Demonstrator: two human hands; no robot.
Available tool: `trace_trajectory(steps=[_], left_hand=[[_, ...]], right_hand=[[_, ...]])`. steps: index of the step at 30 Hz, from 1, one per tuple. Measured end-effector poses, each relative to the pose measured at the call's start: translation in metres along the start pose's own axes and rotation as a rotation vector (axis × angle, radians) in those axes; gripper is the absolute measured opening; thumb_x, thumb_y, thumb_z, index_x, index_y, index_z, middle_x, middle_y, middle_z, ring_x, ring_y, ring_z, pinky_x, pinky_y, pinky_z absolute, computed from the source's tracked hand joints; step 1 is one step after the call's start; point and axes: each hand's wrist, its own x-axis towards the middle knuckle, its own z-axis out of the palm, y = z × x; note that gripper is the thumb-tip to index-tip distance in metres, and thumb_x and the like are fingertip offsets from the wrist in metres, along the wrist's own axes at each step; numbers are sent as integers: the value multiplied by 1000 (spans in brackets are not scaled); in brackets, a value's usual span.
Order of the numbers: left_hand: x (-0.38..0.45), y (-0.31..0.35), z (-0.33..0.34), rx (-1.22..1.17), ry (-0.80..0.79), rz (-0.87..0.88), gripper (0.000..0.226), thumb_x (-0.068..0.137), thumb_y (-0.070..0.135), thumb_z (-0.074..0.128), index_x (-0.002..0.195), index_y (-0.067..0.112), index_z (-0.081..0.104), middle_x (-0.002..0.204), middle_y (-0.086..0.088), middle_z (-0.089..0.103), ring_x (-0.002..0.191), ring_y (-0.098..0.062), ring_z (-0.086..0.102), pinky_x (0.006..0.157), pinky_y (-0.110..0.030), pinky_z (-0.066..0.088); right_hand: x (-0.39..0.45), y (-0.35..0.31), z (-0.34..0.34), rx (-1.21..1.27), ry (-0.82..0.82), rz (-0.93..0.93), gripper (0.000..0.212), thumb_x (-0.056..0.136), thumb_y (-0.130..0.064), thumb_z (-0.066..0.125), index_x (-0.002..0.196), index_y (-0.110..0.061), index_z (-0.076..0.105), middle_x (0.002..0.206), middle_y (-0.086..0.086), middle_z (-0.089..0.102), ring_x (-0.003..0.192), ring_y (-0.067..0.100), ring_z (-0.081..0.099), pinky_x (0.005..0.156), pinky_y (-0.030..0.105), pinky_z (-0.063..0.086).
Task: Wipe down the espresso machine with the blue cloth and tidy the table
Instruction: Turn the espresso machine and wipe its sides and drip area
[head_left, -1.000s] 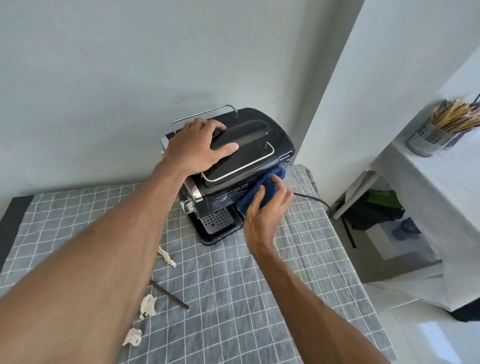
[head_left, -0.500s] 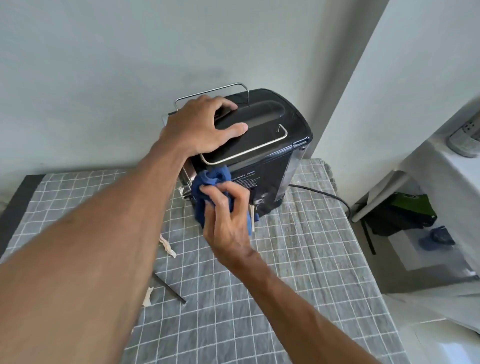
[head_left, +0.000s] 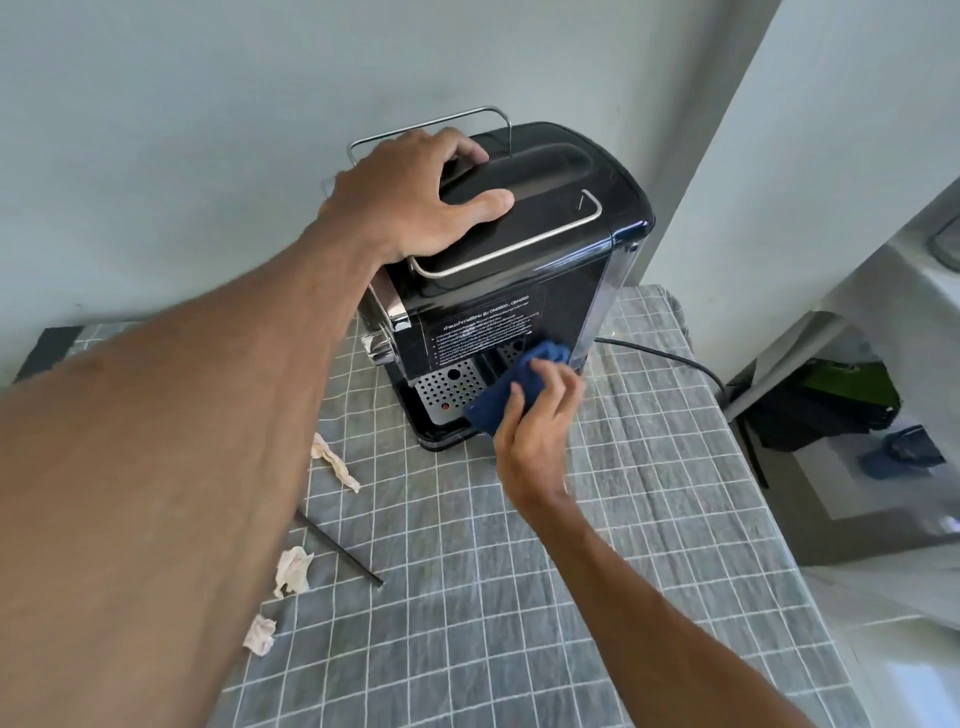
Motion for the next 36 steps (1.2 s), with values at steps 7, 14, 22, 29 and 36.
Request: trace_trajectory(steps=[7, 14, 22, 29, 36], left_hand=[[1, 0, -1, 22, 0, 17, 64, 75, 89, 51, 127, 52, 55, 132, 16, 56, 125, -15, 54, 89, -38, 36], [-3, 4, 0, 1, -4, 23, 63, 78, 84, 54, 130, 48, 56, 128, 15, 57, 120, -14, 56, 90, -36, 41], [-3, 3, 0, -10, 20, 31, 62, 78, 82, 56, 129, 46, 58, 127, 18, 59, 118, -9, 56, 84, -33, 35], [-4, 3, -1, -6, 7, 37, 63, 79, 82, 55, 130, 45, 57, 126, 16, 58, 118, -11, 56, 89, -36, 41], [-3, 1, 0, 39, -10, 39, 62, 79, 87, 49, 131, 52, 53, 134, 14, 55, 129, -16, 52, 88, -39, 34]], right_hand=[[38, 2, -2, 94, 294, 197, 30, 100, 1, 49, 130, -4, 49, 127, 12, 41, 107, 1, 46, 95, 10, 42], [-22, 32, 1, -50, -53, 116, 23, 99, 4, 52, 122, 2, 53, 123, 17, 43, 106, 13, 43, 98, 36, 46], [13, 23, 10, 12, 181, 2, 25, 96, 3, 52, 120, -4, 50, 123, 16, 39, 113, -4, 38, 93, 8, 39], [4, 28, 10, 20, 186, 221, 23, 94, 4, 51, 114, -8, 47, 118, 6, 38, 104, -10, 42, 86, 7, 41], [-39, 35, 12, -230, -213, -153, 25, 97, 3, 60, 119, -5, 68, 120, 14, 59, 105, 25, 57, 90, 40, 51]])
